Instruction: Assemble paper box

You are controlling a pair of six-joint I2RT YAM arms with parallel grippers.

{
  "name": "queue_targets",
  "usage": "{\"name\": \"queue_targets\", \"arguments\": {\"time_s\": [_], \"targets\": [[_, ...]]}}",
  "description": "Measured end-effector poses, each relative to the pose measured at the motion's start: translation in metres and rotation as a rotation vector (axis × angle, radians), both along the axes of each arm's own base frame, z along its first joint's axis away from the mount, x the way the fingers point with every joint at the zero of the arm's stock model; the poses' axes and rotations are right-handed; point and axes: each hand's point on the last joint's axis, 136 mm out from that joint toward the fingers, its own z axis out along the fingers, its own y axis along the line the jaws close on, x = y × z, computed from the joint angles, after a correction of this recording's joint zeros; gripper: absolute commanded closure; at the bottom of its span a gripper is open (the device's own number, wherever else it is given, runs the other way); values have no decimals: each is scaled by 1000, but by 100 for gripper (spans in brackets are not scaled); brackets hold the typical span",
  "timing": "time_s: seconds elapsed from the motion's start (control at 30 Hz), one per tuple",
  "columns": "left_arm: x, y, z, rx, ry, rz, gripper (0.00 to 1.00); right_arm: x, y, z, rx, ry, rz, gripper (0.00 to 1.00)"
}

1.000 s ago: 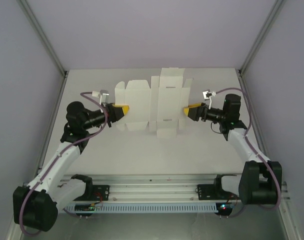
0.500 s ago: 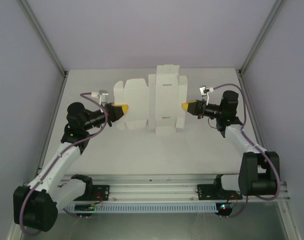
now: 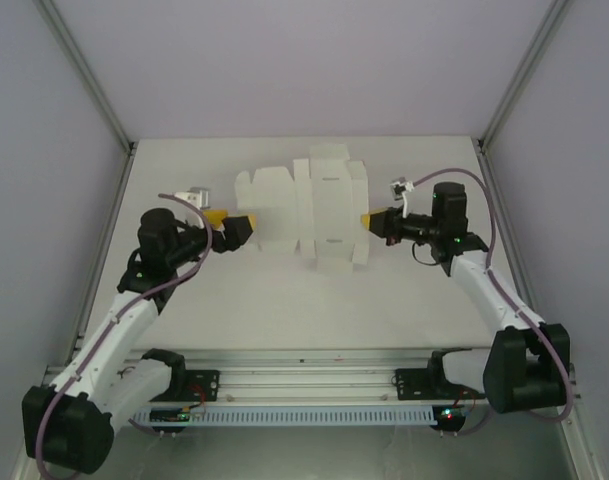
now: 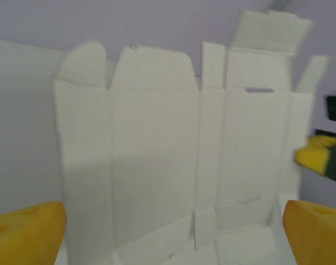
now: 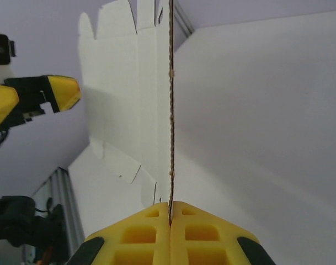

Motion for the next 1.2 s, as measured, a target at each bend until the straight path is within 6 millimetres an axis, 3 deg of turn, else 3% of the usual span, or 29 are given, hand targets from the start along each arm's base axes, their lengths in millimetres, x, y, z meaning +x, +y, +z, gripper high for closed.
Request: {"name": "queue_targets", "arguments": {"time_s": [0.17, 0.27, 0.53, 0.63, 0.93, 1.2], "targets": [[3, 30, -39, 116, 137, 168, 0, -2, -6, -34, -138, 85, -40, 100], [0, 38, -52, 153, 185, 202, 0, 5, -9, -48, -265, 99, -64, 100], [-2, 41, -58, 169, 205, 216, 0, 16, -13, -68, -575, 25, -104, 100], [-8, 39, -62, 159, 205, 194, 0, 18, -9, -70, -671, -54, -87, 100], [-20, 39, -68, 146, 195, 177, 0, 22, 26, -55, -849, -384, 32, 100], [-21, 39, -67, 118, 199, 186, 1, 24, 48, -51, -989, -611, 130, 100]]}}
